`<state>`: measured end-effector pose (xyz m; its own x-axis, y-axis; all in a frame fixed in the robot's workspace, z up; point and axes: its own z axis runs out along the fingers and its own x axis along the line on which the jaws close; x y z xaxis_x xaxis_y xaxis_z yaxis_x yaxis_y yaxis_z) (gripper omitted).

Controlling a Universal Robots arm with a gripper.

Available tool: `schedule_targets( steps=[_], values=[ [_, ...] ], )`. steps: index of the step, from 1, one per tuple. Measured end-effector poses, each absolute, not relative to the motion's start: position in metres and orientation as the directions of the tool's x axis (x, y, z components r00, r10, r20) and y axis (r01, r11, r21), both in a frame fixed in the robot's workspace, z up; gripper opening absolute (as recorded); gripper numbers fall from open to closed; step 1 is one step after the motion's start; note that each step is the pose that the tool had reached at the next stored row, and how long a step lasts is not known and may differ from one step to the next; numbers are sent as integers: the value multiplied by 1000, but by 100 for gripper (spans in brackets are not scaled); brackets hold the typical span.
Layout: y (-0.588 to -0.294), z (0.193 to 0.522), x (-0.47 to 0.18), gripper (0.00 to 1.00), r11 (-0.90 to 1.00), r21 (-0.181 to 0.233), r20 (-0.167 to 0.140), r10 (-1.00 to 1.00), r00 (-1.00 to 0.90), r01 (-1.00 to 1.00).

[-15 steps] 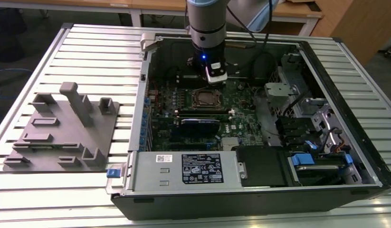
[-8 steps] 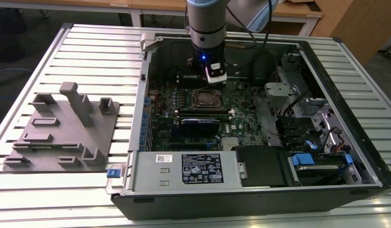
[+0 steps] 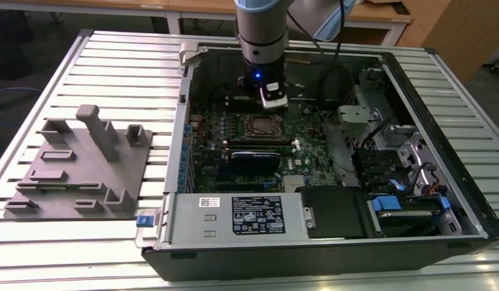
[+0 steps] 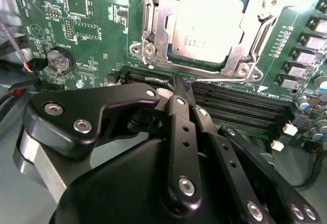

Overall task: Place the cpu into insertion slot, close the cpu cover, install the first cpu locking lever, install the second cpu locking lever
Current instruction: 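Install the first cpu locking lever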

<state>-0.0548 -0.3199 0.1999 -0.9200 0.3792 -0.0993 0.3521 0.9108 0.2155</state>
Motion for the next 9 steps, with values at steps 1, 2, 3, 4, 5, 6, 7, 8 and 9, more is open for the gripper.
schedule_targets(
  steps=[1,2,3,4,5,6,7,8,9],
  values=[
    [-320,200,-55,11,911,214,-100,379,-920,352],
    [-320,200,-55,11,911,214,-100,379,-920,352],
    [-320,200,-55,11,911,214,-100,379,-920,352],
    [-320,200,-55,11,911,214,-100,379,-920,352],
    [-320,200,-55,11,911,214,-100,379,-920,352],
    [-320,200,-55,11,912,210,-102,379,-920,352],
    [-320,200,-54,11,913,206,-104,378,-920,352],
    [-320,200,-54,11,914,200,-106,378,-920,352],
    [-320,200,-54,11,915,196,-108,377,-920,352]
  ],
)
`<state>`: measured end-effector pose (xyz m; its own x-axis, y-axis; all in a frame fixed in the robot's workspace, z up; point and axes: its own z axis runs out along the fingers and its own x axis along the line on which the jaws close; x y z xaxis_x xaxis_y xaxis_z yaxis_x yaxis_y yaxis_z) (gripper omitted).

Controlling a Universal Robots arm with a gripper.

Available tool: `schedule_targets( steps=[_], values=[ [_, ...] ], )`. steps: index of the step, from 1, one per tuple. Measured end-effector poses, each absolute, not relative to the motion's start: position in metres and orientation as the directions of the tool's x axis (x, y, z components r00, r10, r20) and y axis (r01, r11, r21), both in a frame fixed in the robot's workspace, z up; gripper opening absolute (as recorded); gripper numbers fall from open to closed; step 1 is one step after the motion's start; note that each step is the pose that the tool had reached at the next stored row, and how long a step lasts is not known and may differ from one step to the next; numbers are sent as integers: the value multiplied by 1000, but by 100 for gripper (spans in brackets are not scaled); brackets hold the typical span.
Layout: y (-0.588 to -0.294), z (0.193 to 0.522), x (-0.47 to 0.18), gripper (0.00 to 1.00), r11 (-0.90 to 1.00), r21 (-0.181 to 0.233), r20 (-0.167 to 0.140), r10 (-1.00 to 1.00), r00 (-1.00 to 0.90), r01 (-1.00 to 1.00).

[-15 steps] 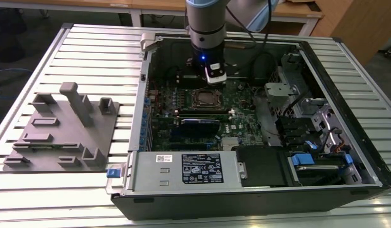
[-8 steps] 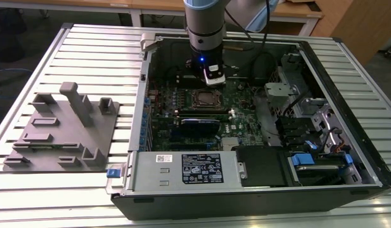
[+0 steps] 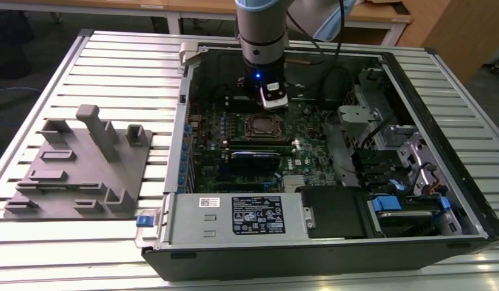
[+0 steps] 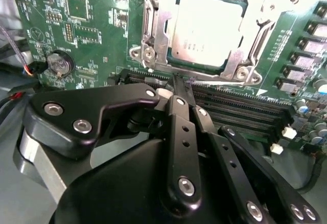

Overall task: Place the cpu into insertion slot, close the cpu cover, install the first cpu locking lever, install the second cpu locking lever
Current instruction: 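Install the first cpu locking lever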

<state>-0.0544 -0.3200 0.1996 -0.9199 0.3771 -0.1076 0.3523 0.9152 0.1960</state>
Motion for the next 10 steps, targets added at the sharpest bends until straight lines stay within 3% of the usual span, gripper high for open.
schedule_targets(
  steps=[10],
  values=[
    [-320,202,-61,11,916,194,-109,377,-920,352]
  ],
)
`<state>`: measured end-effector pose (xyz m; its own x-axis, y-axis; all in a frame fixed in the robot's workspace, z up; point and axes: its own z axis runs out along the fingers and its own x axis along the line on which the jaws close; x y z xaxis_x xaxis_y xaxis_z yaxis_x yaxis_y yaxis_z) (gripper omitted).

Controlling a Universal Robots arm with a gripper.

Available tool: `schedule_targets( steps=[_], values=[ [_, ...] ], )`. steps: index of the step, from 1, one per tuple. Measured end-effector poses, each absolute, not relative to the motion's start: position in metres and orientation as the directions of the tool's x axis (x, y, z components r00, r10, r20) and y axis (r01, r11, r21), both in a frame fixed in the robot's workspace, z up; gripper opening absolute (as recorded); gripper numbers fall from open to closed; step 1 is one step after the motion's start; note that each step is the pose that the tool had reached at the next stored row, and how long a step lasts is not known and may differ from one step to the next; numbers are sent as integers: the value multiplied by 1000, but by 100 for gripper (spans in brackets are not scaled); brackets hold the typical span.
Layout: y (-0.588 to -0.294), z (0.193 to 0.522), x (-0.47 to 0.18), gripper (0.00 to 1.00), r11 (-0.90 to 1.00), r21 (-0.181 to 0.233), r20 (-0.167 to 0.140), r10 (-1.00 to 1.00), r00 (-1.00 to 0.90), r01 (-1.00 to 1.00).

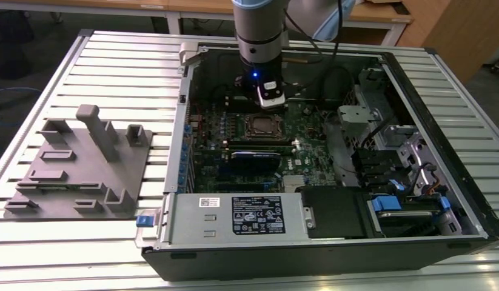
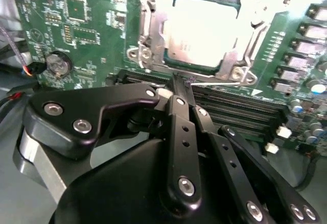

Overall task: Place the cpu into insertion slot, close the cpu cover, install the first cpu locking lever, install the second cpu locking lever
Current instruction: 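Install the first cpu locking lever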

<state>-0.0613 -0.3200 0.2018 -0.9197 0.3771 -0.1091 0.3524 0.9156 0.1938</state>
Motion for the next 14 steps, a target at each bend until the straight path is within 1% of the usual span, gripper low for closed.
schedule_targets(
  steps=[14],
  values=[
    [-319,195,-66,11,894,196,-110,429,-896,404]
  ],
)
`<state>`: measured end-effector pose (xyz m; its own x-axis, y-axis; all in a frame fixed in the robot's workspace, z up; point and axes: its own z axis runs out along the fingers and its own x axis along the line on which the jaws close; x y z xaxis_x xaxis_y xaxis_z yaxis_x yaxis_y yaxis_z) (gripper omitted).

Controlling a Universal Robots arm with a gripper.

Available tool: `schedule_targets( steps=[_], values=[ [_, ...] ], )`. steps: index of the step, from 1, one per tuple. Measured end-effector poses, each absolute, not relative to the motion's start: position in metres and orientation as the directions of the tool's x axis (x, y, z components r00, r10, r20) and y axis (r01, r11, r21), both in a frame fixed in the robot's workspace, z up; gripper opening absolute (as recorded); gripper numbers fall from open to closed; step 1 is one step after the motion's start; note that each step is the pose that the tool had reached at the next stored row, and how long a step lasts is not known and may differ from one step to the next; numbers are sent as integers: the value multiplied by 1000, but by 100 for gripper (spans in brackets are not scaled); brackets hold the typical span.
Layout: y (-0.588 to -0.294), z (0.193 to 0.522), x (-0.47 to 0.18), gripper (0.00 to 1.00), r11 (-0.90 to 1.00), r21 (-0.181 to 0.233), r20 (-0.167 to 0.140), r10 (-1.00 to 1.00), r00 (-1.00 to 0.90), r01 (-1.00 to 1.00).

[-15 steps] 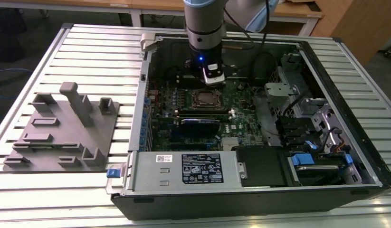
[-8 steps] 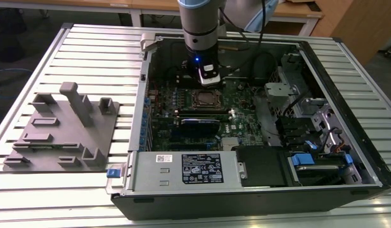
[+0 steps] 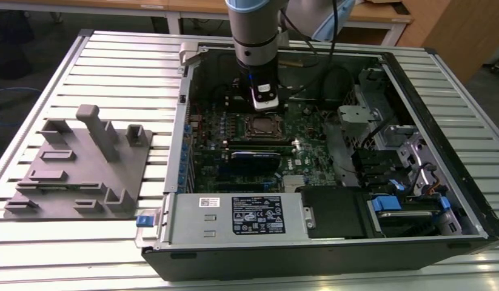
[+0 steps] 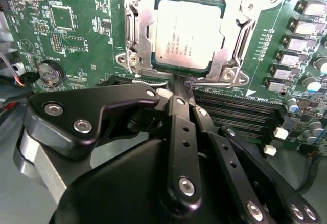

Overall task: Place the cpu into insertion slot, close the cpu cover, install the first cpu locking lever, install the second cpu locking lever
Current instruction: 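Install the first cpu locking lever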

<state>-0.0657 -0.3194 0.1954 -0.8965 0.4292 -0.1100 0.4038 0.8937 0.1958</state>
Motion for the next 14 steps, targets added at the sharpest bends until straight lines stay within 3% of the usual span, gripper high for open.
schedule_targets(
  steps=[14],
  values=[
    [-321,197,-66,11,876,238,-89,449,-889,419]
  ],
)
